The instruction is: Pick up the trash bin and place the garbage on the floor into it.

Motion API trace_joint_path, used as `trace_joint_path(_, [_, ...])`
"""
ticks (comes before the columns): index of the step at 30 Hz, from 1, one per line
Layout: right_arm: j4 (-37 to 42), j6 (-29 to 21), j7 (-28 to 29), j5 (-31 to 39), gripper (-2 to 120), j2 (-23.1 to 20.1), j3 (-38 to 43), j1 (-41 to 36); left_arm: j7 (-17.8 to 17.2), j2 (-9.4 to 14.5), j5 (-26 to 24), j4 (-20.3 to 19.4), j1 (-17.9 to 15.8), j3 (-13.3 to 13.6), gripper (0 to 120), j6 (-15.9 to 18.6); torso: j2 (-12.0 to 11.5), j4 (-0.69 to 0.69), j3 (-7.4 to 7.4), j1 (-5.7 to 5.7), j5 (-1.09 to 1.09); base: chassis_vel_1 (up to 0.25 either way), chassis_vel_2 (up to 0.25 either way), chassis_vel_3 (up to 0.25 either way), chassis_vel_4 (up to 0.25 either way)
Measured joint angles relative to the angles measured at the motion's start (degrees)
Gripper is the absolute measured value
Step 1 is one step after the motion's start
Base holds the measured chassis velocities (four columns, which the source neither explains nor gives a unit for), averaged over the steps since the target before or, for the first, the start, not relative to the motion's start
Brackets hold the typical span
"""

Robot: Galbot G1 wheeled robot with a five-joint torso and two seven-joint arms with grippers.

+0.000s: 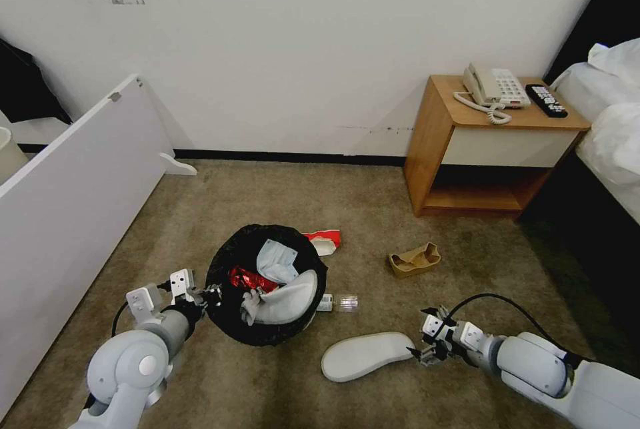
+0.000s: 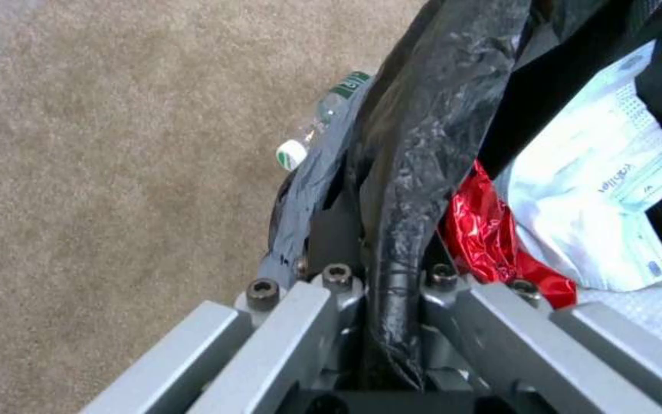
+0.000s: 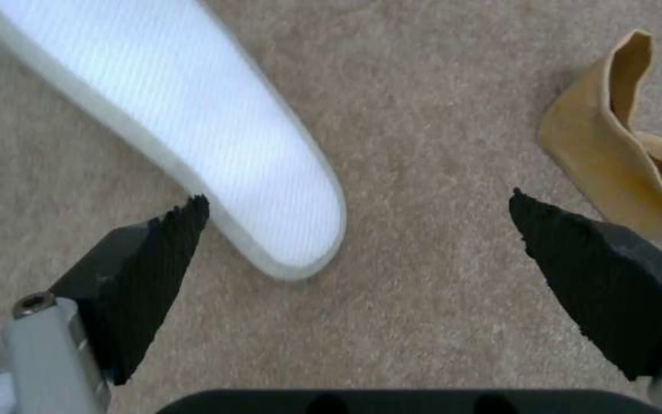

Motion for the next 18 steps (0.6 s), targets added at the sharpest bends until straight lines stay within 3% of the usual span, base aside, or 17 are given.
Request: trace_joint_path(18, [-0.8,-4.0,-7.3,-9.8,100,0.6,0.8,1.2,1.4,-0.9,2.6,0.6,0.6,-0.8,1,-0.6,0.0,0.01,0.0,0.0,0.0,0.0,0.0,0.0,0.0])
